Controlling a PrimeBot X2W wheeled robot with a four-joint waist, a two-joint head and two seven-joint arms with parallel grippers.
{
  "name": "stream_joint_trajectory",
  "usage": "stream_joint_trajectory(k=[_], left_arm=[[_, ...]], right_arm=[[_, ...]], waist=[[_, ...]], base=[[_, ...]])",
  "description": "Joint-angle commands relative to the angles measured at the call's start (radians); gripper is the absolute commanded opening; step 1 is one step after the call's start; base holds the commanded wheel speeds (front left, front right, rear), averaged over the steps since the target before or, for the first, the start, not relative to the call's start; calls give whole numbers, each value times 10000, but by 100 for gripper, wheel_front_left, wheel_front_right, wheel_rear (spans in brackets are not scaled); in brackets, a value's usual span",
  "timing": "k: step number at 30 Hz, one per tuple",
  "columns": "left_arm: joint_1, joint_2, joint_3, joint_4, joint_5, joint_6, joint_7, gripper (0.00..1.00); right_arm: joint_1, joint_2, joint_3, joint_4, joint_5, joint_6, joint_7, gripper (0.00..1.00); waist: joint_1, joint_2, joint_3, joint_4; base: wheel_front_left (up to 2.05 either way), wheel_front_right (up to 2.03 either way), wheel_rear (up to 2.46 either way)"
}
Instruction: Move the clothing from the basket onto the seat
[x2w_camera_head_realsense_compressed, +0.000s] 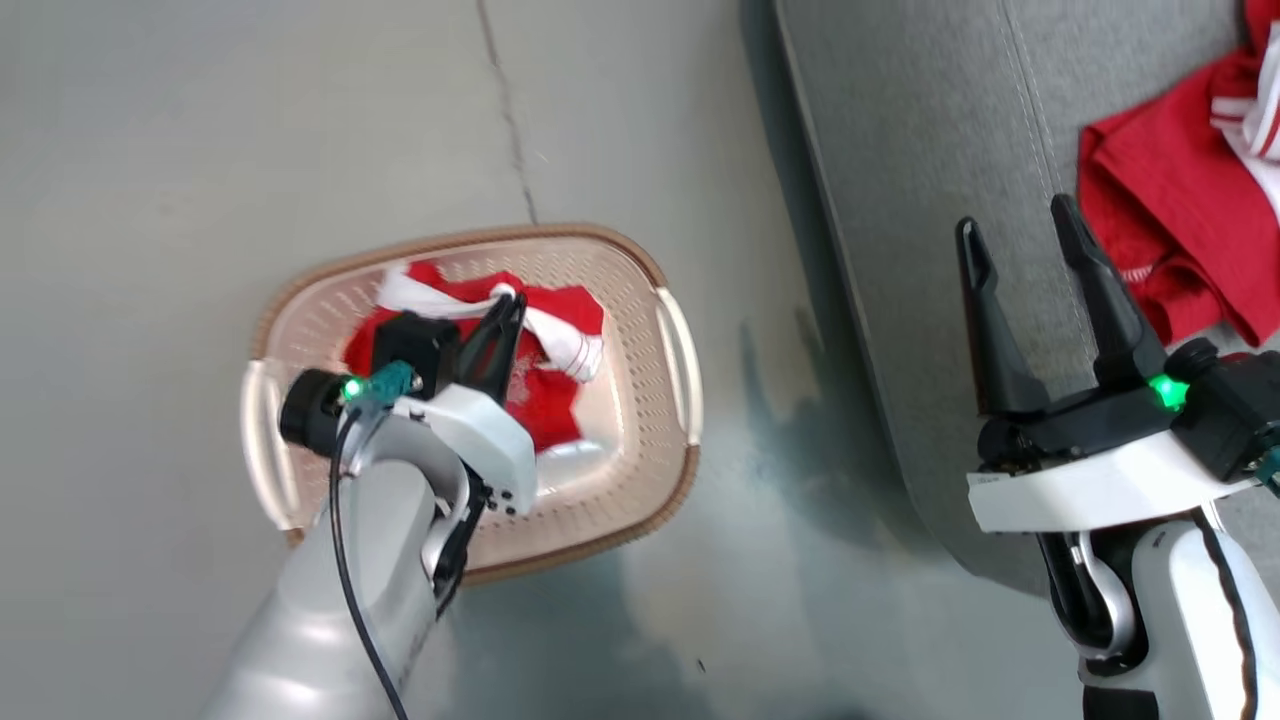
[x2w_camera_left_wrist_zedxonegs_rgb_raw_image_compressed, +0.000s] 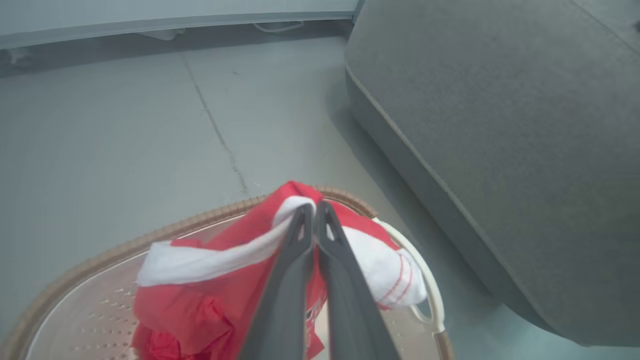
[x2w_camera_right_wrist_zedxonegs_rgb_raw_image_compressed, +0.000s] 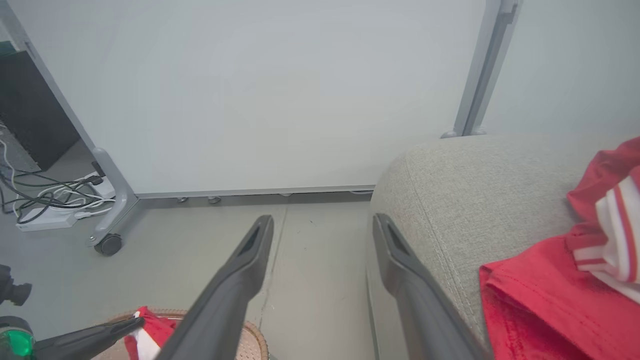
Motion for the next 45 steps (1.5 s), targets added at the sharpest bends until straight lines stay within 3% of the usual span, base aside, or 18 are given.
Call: stream_joint_trajectory(k=[1, 16, 30, 45], left_arm=[[188, 43, 75, -171, -29, -30, -15, 0], [2632, 155, 1462, -4706, 350, 368, -19, 0], [3758, 455, 1464, -7302, 281, 635, 321, 0], [5282, 902, 1228, -9362, 199, 1101, 1225, 0]], right_arm=[[171, -114, -29, -27, -62, 2, 74, 100], [1599, -47, -366, -318, -190, 2, 1140, 100], [2965, 32, -269, -280, -149, 2, 1752, 100], [3807, 155, -444, -700, -200, 2, 2123, 100]], waist=[[0, 0, -906, 750], [0, 0, -3671, 1787], [0, 0, -5860, 1907], [0, 0, -6633, 1943]], base=[[0, 0, 0], [0, 0, 0], [0, 0, 0], [0, 0, 0]])
